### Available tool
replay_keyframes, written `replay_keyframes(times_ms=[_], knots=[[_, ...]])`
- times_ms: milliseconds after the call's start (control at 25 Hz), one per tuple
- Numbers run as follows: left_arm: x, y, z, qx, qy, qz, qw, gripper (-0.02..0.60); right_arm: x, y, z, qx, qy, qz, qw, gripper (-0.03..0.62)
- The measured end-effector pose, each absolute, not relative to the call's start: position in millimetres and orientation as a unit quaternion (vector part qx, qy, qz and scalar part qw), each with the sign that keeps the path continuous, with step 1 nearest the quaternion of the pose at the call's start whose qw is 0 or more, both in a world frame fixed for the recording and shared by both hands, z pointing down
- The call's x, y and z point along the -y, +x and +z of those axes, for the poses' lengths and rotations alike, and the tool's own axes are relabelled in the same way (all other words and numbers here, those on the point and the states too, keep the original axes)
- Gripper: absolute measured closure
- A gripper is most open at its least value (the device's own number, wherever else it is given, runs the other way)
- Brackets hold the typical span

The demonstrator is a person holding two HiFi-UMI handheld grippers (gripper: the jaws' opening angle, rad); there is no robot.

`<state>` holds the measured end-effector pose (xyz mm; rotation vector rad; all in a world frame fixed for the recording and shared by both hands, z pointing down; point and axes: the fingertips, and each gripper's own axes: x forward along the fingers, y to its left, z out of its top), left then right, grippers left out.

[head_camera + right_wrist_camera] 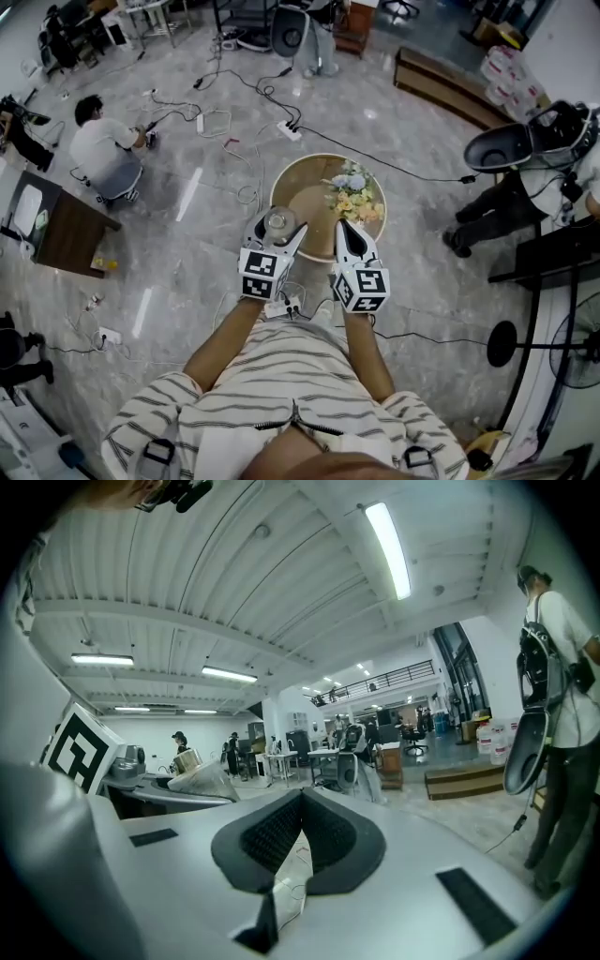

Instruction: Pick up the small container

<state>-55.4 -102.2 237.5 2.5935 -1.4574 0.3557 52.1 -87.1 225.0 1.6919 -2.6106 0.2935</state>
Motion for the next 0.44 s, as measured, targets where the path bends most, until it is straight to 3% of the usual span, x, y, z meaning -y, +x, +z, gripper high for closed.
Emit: replay_keyframes(times_ms=[440], knots=[[115, -59, 228, 0.499, 0.858, 0.106, 0.067, 0.256, 102, 46, 216, 0.845, 0.530, 0.079, 0.013, 0.588]])
